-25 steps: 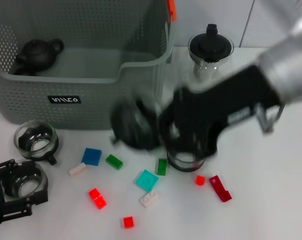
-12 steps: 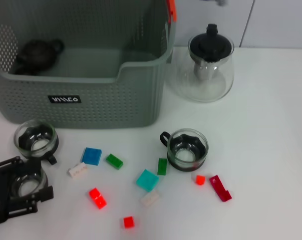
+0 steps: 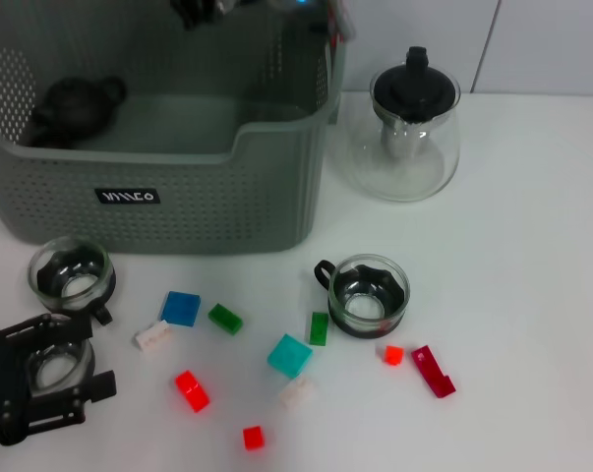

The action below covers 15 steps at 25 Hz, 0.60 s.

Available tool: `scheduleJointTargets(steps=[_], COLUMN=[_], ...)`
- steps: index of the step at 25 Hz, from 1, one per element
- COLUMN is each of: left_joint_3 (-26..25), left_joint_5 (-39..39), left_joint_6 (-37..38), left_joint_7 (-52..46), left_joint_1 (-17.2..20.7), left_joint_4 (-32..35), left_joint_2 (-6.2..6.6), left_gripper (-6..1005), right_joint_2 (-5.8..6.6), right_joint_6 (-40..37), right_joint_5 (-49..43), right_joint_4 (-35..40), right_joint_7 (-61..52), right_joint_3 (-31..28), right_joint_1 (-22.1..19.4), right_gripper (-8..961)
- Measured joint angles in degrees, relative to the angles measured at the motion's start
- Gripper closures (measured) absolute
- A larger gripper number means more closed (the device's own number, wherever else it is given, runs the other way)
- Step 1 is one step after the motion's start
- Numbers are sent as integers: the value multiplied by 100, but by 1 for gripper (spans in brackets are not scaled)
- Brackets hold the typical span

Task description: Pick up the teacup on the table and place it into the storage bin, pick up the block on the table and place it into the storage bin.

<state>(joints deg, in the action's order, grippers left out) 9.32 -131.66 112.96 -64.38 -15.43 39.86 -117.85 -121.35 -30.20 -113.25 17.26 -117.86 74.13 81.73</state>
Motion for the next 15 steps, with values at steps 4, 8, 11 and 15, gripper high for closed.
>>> scheduleJointTargets(steps=[4,8,11,15], left_joint_3=[0,20,17,8], left_joint_5=[0,0,0,0], left_joint_6=[-21,-21,-21,-22], left_joint_7=[1,3,4,4], left_joint_1=[-53,-107,-132,-169], left_joint_4=[-61,-80,-84,-93], left_joint_2=[-8,-10,-10,-10], left_gripper=[206,206,206,205], right_joint_2=[-23,6,23,22], right_joint_6=[101,25,-74,-202], right_joint_5=[93,163,163,157], right_joint_4=[-271,-370,-378,-372], right_joint_7=[-10,-57,-97,-97], right_joint_3=[134,166,166,166], right_joint_1=[-3,-126,-230,-255], right_gripper=[903,891,874,851])
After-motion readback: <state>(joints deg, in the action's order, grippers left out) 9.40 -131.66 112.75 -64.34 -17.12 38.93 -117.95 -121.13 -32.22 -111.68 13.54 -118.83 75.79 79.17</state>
